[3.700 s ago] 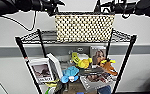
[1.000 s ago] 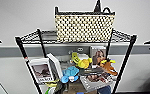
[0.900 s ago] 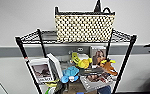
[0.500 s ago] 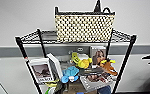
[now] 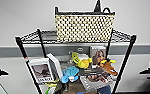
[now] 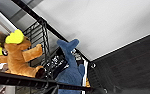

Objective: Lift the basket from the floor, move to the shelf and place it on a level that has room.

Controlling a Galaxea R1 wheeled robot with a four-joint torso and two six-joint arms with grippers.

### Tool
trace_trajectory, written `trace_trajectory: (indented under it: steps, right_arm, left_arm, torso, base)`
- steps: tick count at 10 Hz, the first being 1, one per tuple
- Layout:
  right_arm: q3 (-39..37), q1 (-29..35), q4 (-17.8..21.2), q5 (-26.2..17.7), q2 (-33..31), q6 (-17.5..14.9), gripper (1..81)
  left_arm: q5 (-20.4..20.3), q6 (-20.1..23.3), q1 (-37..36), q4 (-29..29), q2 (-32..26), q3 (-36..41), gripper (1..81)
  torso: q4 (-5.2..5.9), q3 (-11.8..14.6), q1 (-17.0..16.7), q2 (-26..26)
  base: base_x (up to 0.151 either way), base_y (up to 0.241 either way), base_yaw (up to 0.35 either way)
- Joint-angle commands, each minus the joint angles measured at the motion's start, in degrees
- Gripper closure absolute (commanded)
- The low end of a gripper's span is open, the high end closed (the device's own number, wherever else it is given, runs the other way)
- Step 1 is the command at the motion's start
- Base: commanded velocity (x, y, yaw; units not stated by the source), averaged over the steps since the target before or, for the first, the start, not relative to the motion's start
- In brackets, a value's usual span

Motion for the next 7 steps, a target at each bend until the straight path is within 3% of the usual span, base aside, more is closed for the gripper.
trace_trajectory:
  steps: [1, 3, 7]
  right_arm:
    - [-0.2, -6.6, 1.0, 4.2, 2.2, -2.5, 1.0]
    - [-1.2, -16.8, 1.0, 10.0, 5.2, -4.1, 1.0]
    - [-2.2, -26.0, 1.0, 13.0, 8.7, -6.2, 1.0]
  left_arm:
    - [-11.0, 0.9, 9.7, 0.8, 2.3, -0.3, 1.0]
    - [-17.7, 0.9, 18.9, 0.9, 3.7, -1.0, 1.0]
    - [-24.8, 0.9, 30.6, 0.9, 8.5, -4.8, 1.0]
  torso:
    - [0.0, 0.0, 0.0, 0.0]
    - [0.0, 0.0, 0.0, 0.0]
    - [0.0, 0.0, 0.0, 0.0]
  base:
    - [0.0, 0.0, 0.0]
    - [0.0, 0.0, 0.0]
    - [0.0, 0.0, 0.0]
